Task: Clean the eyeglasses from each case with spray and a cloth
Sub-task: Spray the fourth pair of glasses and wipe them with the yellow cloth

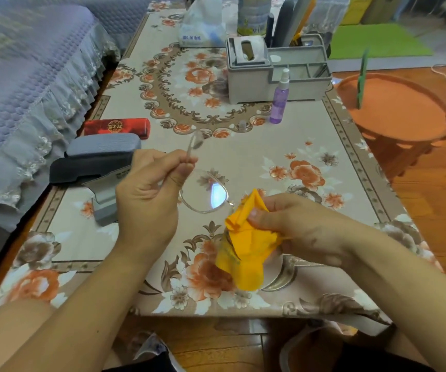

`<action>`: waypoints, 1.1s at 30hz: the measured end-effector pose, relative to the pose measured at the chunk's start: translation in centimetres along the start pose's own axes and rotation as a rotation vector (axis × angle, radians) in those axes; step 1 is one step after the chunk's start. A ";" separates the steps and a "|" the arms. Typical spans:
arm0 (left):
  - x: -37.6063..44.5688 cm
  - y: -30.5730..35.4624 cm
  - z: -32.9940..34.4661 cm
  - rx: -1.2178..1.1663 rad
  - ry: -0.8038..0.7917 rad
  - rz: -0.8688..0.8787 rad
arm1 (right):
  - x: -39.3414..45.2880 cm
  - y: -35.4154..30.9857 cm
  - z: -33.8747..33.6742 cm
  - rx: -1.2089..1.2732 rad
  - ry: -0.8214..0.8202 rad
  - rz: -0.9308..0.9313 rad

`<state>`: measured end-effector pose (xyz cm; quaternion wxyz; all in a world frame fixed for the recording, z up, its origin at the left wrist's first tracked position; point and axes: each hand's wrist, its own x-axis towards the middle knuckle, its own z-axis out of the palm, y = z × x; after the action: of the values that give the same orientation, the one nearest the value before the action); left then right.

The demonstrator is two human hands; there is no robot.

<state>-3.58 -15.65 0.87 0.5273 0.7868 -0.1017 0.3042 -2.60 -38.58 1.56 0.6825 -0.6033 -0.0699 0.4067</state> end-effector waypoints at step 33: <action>-1.3 0.5 0.8 -0.085 -0.097 0.017 | 0.2 -2.1 -3.3 0.281 -0.223 -0.016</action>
<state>-4.57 -16.78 0.34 0.5523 0.7765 -0.1466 0.2653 0.41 -40.88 2.45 0.7513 -0.4527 -0.0923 0.4713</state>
